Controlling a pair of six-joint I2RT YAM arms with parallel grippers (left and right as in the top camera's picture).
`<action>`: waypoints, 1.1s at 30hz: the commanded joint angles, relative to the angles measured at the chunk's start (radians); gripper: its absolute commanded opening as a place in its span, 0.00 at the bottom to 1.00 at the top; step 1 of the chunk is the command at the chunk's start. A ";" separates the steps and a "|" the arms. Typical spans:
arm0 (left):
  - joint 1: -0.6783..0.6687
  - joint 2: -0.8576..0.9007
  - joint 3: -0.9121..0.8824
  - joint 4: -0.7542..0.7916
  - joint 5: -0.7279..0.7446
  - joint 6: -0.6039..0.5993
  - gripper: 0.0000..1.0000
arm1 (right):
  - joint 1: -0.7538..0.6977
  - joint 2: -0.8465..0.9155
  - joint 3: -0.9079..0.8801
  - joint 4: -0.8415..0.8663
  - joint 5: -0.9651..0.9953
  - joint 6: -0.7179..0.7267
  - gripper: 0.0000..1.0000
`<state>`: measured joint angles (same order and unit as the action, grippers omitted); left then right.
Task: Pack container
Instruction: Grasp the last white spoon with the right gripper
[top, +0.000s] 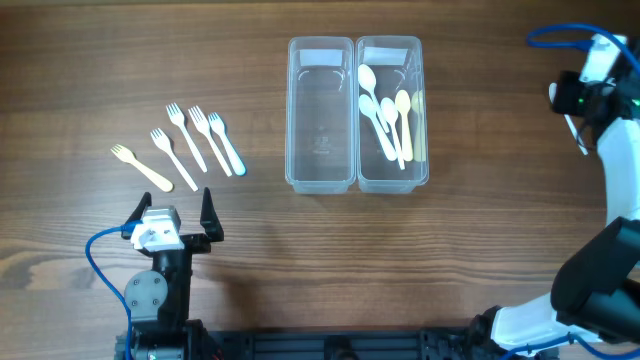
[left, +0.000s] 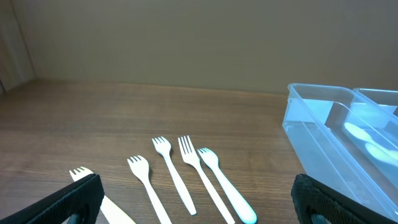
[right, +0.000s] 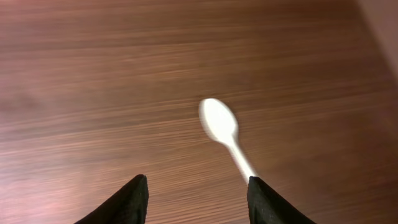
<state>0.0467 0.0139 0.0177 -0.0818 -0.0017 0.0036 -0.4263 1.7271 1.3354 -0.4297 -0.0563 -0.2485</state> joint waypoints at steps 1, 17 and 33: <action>-0.006 -0.007 -0.008 0.003 0.009 0.019 1.00 | -0.023 0.061 0.004 0.030 0.033 -0.151 0.52; -0.006 -0.007 -0.008 0.003 0.009 0.019 1.00 | -0.072 0.357 0.004 0.142 0.033 -0.257 0.58; -0.006 -0.007 -0.008 0.003 0.009 0.019 1.00 | -0.162 0.426 0.004 0.187 -0.123 -0.219 0.39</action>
<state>0.0467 0.0139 0.0177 -0.0818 -0.0017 0.0036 -0.5911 2.1124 1.3357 -0.2432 -0.1207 -0.4725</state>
